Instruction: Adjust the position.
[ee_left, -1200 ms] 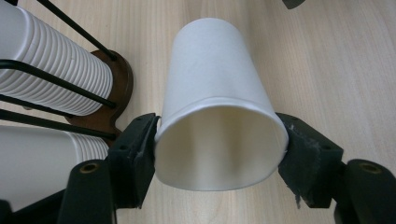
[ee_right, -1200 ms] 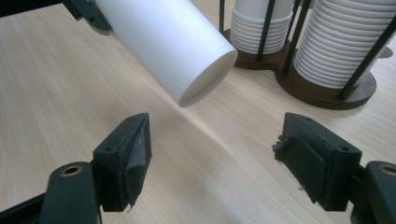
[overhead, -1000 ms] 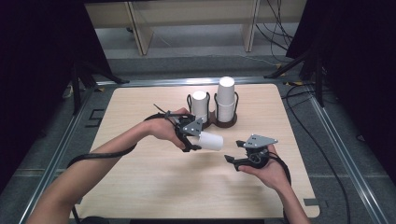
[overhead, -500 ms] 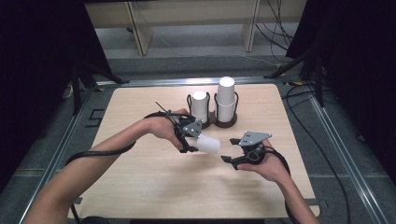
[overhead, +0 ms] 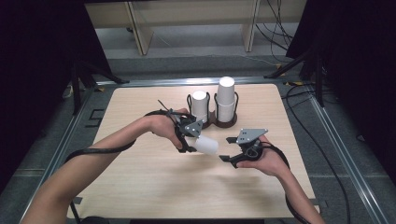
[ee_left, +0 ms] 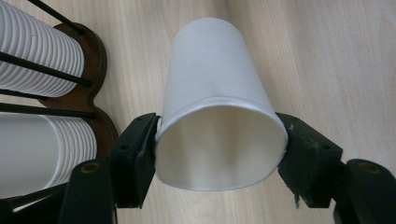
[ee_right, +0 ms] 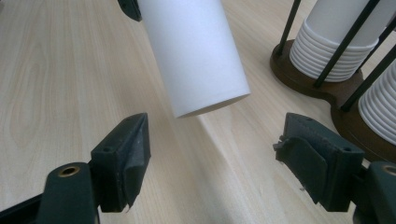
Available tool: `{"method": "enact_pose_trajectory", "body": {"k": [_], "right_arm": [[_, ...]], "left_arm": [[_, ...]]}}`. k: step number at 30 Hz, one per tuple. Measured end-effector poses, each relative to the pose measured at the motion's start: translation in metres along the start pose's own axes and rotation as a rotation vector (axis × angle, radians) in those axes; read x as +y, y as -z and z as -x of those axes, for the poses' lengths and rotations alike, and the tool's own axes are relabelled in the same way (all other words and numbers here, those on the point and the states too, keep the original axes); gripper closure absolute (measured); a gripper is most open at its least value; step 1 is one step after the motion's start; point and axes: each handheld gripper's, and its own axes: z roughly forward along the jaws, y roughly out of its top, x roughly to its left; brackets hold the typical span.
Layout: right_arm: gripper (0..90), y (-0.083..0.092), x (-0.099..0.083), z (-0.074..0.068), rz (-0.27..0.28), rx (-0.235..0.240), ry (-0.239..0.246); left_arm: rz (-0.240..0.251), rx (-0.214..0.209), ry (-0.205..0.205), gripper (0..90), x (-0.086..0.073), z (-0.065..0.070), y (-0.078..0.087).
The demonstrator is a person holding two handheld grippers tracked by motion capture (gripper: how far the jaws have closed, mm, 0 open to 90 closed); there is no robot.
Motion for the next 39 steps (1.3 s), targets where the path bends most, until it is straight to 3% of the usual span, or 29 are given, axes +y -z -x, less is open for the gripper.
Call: {"method": "enact_pose_trajectory", "body": {"k": [1,15,26,39], "right_arm": [[24.8,-0.001,0.001,0.001,0.007,0.007,0.019],[24.7,-0.006,0.012,-0.001,-0.003,0.021,0.058],[24.5,-0.012,0.022,-0.003,-0.016,0.013,0.090],[24.4,-0.024,0.036,-0.006,-0.017,0.036,0.119]], "left_arm": [[-0.003,-0.001,0.001,33.1,0.000,0.000,0.000],[-0.057,-0.016,0.005,33.0,0.003,0.000,0.002],[-0.092,-0.029,-0.010,33.1,0.007,0.001,0.002],[-0.137,-0.044,-0.028,33.2,0.009,0.002,0.001]]}}
